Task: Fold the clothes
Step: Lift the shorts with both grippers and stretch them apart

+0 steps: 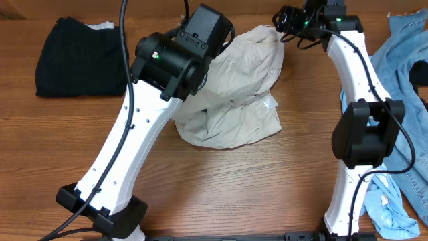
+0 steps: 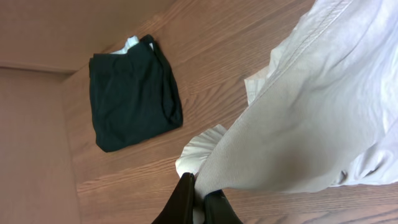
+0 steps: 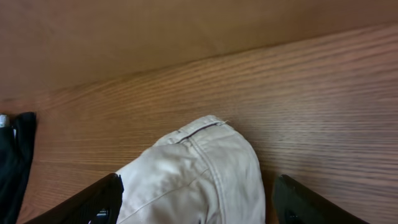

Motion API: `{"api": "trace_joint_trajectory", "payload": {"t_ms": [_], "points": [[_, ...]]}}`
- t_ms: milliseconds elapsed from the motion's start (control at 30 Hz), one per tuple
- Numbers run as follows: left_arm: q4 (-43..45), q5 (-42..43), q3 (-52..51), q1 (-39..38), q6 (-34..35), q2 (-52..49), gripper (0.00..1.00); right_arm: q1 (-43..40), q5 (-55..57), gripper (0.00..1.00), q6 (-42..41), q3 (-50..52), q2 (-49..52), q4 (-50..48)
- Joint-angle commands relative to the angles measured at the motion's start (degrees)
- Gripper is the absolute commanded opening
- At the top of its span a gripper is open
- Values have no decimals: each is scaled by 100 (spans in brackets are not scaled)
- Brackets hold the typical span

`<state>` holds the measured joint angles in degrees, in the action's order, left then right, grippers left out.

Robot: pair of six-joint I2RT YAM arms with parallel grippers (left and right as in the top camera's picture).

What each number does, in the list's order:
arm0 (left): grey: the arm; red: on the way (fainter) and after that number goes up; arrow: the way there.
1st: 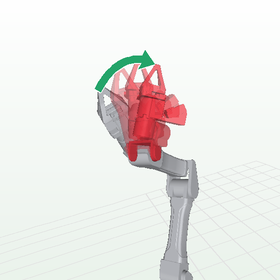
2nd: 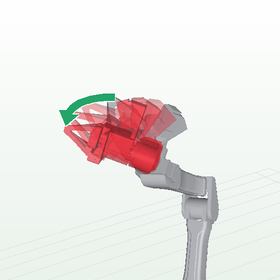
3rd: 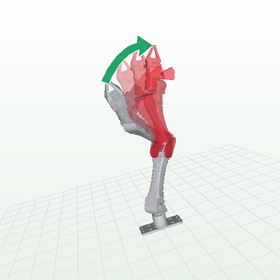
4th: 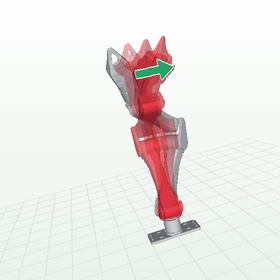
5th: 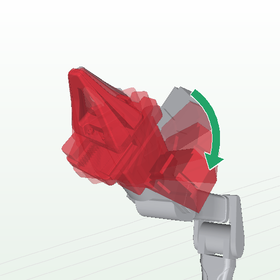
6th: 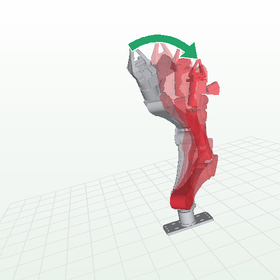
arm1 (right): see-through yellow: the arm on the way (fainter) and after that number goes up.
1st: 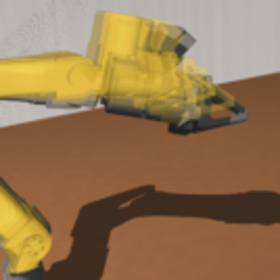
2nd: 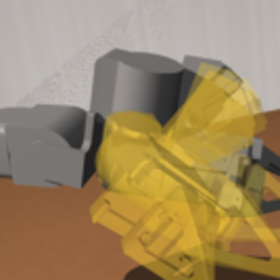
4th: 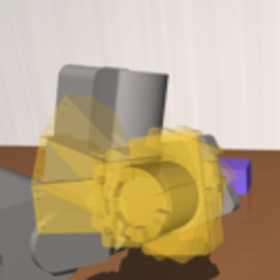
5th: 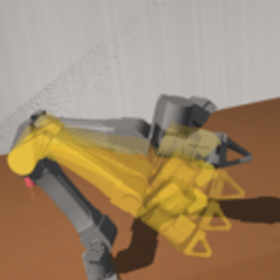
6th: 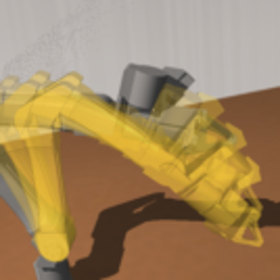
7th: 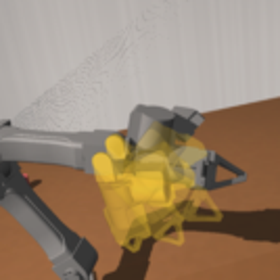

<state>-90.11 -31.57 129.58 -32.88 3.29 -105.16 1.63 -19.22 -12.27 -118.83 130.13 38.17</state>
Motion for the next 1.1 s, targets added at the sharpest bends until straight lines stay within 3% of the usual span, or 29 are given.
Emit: {"api": "trace_joint_trajectory", "payload": {"t_ms": [0,300,467,533,633,800,1067], "points": [[-48,-140,131,35,192,28,4,-234,-323,81,-280,-118,369,-256],[-199,-140,131,35,361,28,4,-507,-2492,80,-911,-118,1263,-1241],[-201,-138,131,35,361,28,4,-518,-3954,73,-925,-120,1294,-1659],[-199,-138,131,35,361,28,4,-518,-4240,58,-922,-120,1294,-1668],[-192,-142,131,35,358,28,4,-538,-4389,4,-927,-120,1276,-1655],[190,-146,190,254,361,31,4,-756,-4207,4,-822,-232,813,-1471],[243,348,1445,1587,619,31,4,-1233,-2210,4,570,-787,-1078,949]]}}
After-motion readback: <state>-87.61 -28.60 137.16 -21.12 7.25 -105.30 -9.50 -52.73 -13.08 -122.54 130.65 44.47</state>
